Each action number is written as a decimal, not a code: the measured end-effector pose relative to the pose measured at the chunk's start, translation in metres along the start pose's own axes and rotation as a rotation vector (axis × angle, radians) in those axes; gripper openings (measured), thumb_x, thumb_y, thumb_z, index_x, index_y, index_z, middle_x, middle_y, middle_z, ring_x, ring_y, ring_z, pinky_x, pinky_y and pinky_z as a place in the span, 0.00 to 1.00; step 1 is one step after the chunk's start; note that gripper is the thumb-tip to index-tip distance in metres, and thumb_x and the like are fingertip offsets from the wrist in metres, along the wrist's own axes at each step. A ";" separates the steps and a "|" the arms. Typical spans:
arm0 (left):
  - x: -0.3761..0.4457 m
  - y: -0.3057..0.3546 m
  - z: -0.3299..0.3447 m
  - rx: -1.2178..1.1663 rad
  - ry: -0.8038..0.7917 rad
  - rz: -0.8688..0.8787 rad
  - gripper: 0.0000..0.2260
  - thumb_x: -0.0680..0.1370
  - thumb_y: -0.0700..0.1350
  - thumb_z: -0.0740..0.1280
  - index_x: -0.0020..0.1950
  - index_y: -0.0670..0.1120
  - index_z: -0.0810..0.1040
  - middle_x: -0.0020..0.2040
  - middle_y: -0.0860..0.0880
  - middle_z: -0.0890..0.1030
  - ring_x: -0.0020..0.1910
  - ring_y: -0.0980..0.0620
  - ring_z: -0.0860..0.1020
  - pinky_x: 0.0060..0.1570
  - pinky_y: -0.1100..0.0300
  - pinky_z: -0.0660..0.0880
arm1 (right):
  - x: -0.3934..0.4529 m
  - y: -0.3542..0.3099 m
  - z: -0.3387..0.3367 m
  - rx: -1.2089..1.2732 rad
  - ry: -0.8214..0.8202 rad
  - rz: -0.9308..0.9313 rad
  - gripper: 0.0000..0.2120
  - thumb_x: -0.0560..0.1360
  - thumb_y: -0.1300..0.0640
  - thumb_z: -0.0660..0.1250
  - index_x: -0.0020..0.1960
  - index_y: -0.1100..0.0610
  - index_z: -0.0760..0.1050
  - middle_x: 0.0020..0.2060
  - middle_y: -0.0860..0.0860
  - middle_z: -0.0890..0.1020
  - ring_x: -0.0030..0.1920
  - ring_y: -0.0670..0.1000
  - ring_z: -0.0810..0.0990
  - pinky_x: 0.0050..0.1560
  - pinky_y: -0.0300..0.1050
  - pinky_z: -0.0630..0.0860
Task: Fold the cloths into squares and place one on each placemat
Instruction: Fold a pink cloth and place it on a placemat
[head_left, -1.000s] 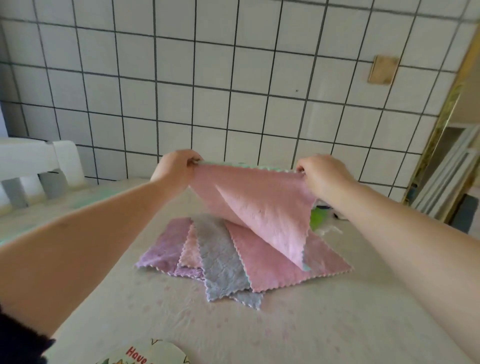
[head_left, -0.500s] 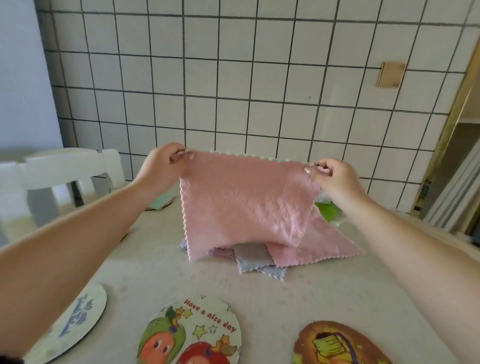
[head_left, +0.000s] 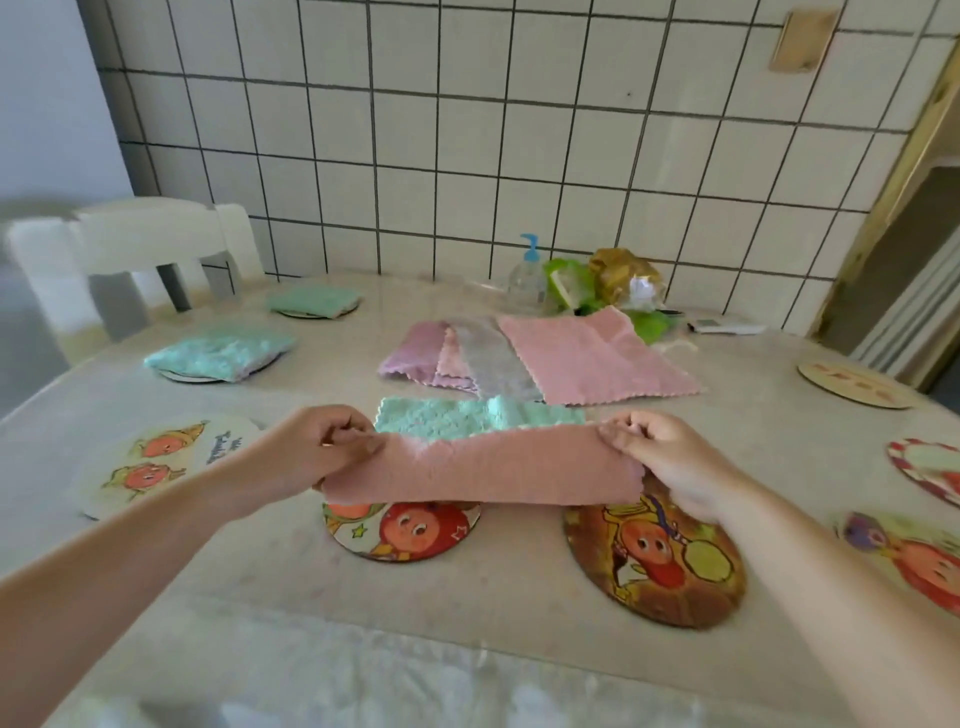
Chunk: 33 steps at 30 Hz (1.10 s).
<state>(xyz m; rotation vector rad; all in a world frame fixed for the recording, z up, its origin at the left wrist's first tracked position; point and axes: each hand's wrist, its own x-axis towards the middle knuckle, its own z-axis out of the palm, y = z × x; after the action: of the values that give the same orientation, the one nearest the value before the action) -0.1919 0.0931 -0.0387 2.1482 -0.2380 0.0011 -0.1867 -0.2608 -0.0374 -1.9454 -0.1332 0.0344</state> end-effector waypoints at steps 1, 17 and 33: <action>-0.005 -0.002 0.003 0.019 -0.019 -0.019 0.05 0.75 0.46 0.69 0.39 0.53 0.80 0.35 0.48 0.80 0.36 0.53 0.75 0.35 0.57 0.71 | -0.005 0.003 0.000 -0.029 -0.039 0.021 0.07 0.74 0.52 0.65 0.47 0.55 0.77 0.41 0.51 0.75 0.42 0.47 0.75 0.42 0.39 0.69; 0.051 -0.022 0.001 0.185 0.059 -0.096 0.06 0.74 0.49 0.69 0.42 0.47 0.79 0.36 0.50 0.78 0.34 0.52 0.76 0.32 0.62 0.71 | 0.042 0.019 0.003 -0.303 0.035 0.076 0.04 0.75 0.52 0.66 0.43 0.52 0.77 0.35 0.50 0.76 0.36 0.48 0.72 0.38 0.42 0.66; 0.120 -0.042 0.008 0.463 0.050 -0.037 0.06 0.74 0.50 0.69 0.42 0.48 0.79 0.41 0.55 0.79 0.41 0.54 0.77 0.40 0.60 0.72 | 0.108 0.032 0.006 -0.524 0.051 0.104 0.04 0.75 0.56 0.66 0.41 0.49 0.76 0.29 0.48 0.73 0.30 0.47 0.69 0.31 0.42 0.60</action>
<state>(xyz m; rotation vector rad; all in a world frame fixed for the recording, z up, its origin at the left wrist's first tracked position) -0.0675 0.0887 -0.0671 2.6088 -0.1809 0.0968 -0.0780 -0.2547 -0.0649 -2.4730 -0.0044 0.0196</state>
